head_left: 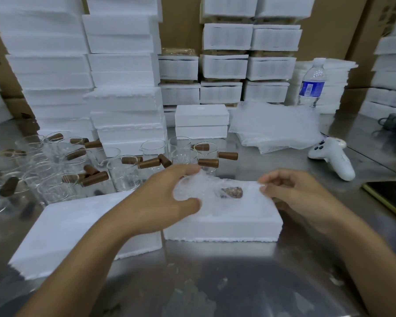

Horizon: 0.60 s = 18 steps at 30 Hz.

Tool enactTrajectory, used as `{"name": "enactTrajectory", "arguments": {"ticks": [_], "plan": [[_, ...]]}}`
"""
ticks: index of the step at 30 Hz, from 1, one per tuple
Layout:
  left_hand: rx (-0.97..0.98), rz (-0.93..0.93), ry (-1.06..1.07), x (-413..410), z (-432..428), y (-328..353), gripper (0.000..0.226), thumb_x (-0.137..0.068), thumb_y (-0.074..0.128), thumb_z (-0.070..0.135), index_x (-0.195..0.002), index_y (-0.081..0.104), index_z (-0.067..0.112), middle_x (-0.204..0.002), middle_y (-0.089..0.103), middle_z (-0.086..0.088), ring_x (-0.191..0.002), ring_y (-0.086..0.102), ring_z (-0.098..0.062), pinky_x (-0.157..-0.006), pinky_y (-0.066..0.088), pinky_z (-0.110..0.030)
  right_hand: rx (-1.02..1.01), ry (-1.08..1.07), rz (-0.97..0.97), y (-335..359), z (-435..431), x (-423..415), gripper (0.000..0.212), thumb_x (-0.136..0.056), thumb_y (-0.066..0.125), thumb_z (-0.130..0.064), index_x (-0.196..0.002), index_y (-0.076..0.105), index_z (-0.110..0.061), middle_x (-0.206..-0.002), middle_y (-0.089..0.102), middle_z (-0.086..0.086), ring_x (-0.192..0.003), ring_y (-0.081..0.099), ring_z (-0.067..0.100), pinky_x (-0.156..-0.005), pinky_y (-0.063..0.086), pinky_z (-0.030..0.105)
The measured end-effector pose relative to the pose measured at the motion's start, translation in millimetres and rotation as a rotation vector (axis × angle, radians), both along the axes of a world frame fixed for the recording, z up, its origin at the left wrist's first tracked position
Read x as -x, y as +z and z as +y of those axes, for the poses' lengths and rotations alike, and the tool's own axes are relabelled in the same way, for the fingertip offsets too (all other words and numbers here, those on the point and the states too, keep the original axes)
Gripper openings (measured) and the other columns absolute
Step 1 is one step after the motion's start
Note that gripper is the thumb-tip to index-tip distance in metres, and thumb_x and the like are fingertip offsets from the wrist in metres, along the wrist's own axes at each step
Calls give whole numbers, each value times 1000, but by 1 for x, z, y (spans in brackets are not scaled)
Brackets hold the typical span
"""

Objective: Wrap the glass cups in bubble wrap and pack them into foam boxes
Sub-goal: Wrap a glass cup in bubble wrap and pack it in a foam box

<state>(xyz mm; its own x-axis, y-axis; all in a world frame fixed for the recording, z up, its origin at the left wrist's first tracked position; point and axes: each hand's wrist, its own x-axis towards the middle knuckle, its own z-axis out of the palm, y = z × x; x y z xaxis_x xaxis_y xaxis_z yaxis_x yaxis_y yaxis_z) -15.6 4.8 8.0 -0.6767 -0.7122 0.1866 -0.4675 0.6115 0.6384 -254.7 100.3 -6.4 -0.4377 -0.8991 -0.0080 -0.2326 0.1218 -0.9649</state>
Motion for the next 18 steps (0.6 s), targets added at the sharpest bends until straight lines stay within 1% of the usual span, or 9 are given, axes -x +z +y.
{"name": "enactTrajectory", "arguments": {"ticks": [2, 5, 6, 8, 10, 13, 15, 17, 18], "plan": [[11, -9, 14, -7, 1, 1, 57, -84, 63, 38, -134, 38, 48, -110, 31, 44, -104, 36, 14, -79, 27, -3, 3, 69, -11, -2, 0, -3, 16, -81, 67, 1, -93, 67, -10, -89, 57, 11, -70, 61, 15, -57, 49, 17], [15, 27, 13, -20, 5, 4, 59, -76, 61, 53, -131, 40, 47, -117, 40, 42, -112, 43, 15, -87, 31, -5, -12, 148, -40, -6, -1, -7, 25, -80, 69, -3, -101, 64, -15, -95, 58, 7, -76, 63, 14, -63, 49, 19], [23, 73, 20, -26, 7, 3, 59, -71, 57, 59, -127, 42, 46, -118, 47, 37, -113, 46, 14, -90, 34, -5, -11, 144, -52, -7, -2, -8, 24, -82, 68, -6, -102, 62, -16, -95, 60, 7, -77, 64, 13, -64, 49, 19], [47, 198, 60, -40, 12, 1, 53, -67, 53, 60, -118, 50, 45, -110, 58, 27, -108, 53, 8, -92, 40, -12, -3, 70, -74, -7, -5, -8, 20, -85, 65, -9, -103, 61, -17, -93, 62, 9, -76, 65, 15, -67, 51, 22], [114, 234, 115, -58, 17, -2, 41, -71, 51, 57, -110, 55, 44, -100, 61, 25, -101, 57, 5, -86, 43, -15, -2, -39, -73, -7, -8, -5, 16, -88, 62, -10, -103, 60, -14, -92, 62, 12, -78, 63, 19, -78, 53, 30], [219, 65, 180, -85, 22, -11, 37, -66, 52, 64, -100, 57, 49, -98, 59, 30, -93, 56, 10, -77, 44, -14, 0, -91, -59, -6, -10, -2, 11, -90, 59, -9, -100, 61, -10, -86, 63, 9, -75, 61, 20, -80, 50, 32], [169, -77, 176, -98, 21, -18, 35, -65, 61, 63, -99, 54, 56, -99, 55, 35, -91, 55, 9, -77, 44, -19, -11, -25, -54, -6, -9, -3, 9, -90, 59, -9, -97, 63, -9, -84, 66, 10, -74, 62, 20, -78, 50, 31], [157, -234, 143, -105, 18, -25, 51, -68, 76, 50, -104, 43, 66, -99, 50, 42, -91, 53, 9, -75, 43, -19, -26, 65, -39, -6, -7, -5, 10, -89, 59, -10, -97, 65, -9, -85, 69, 13, -73, 62, 19, -73, 50, 26], [215, -254, 126, -107, 17, -27, 57, -68, 78, 45, -105, 40, 68, -99, 49, 43, -91, 52, 11, -72, 42, -19, -31, 93, -29, -5, -5, -6, 11, -89, 59, -10, -99, 65, -9, -87, 70, 13, -74, 62, 19, -71, 50, 24]]}}
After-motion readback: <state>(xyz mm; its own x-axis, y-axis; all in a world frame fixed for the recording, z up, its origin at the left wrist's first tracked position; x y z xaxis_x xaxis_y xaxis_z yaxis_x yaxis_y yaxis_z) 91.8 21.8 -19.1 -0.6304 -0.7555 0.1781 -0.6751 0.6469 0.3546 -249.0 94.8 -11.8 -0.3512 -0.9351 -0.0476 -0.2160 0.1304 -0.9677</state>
